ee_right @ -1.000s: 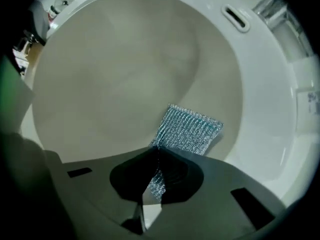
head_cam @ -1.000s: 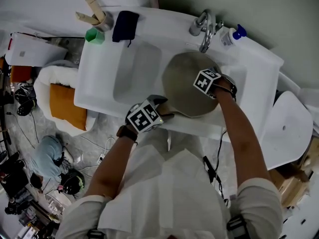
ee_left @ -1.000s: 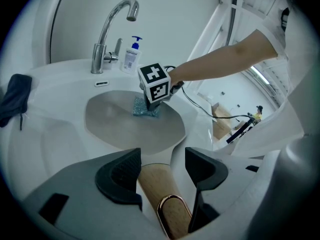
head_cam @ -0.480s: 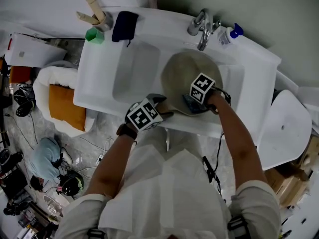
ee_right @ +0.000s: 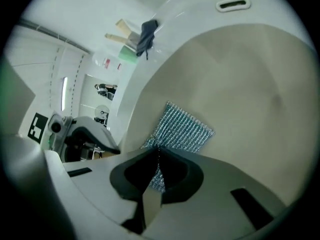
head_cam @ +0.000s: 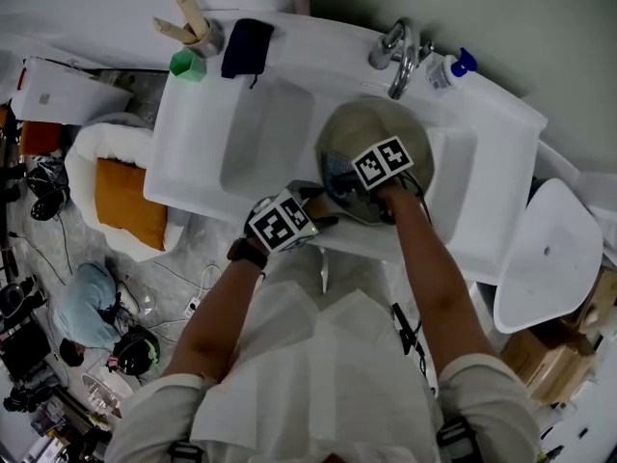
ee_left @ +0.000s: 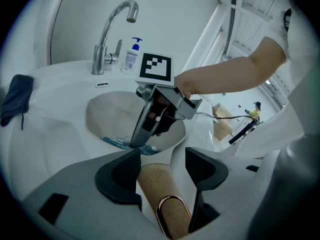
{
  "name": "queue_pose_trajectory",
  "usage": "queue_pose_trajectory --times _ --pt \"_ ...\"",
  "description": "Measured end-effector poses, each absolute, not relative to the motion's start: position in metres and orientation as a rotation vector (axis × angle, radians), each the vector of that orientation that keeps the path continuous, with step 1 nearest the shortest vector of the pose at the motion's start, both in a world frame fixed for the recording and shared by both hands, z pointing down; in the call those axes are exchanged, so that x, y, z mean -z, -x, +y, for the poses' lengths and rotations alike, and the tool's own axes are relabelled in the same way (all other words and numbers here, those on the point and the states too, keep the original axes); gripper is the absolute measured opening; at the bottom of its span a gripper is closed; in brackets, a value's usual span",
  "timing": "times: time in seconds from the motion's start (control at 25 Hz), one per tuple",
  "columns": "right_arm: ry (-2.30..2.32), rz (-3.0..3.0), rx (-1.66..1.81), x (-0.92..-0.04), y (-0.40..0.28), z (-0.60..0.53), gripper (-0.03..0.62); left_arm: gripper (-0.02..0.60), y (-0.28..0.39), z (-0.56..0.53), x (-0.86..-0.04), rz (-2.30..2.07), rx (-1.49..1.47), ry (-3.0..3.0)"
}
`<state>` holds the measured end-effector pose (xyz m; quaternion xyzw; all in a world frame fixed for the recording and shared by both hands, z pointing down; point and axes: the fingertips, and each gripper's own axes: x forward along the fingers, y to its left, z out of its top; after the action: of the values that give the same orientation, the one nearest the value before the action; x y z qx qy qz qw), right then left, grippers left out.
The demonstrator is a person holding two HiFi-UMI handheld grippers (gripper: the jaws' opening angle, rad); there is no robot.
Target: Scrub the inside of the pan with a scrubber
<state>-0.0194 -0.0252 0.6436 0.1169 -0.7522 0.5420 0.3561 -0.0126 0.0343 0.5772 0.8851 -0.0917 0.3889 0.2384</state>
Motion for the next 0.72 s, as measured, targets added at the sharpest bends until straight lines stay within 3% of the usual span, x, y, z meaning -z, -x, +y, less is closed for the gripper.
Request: queue_pose_trajectory --times 0.72 --pt "-0.815 -2.08 -1.449 -0.643 0.019 -0.125 0.015 0.287 0.012 0.034 -0.576 -0.234 -1.055 -2.424"
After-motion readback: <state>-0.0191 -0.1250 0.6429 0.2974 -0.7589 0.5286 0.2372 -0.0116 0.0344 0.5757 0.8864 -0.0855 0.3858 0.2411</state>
